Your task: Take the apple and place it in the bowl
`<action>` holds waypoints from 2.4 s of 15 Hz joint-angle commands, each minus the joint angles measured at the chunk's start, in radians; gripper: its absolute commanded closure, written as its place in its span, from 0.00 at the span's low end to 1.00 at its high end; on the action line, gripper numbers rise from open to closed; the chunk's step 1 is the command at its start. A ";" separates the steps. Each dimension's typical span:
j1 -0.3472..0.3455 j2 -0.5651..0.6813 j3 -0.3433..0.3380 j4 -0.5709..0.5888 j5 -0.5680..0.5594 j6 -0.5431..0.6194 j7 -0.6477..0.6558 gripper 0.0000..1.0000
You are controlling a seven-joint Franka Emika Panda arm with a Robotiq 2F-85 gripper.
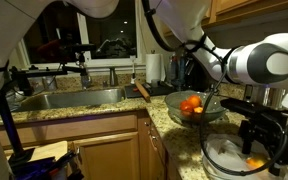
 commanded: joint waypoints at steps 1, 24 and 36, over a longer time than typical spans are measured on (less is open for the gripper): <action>-0.013 -0.006 -0.004 -0.012 0.014 -0.017 -0.014 0.00; -0.007 -0.056 -0.004 -0.058 0.007 0.022 -0.015 0.53; 0.016 -0.305 0.001 -0.309 0.004 0.152 -0.020 0.53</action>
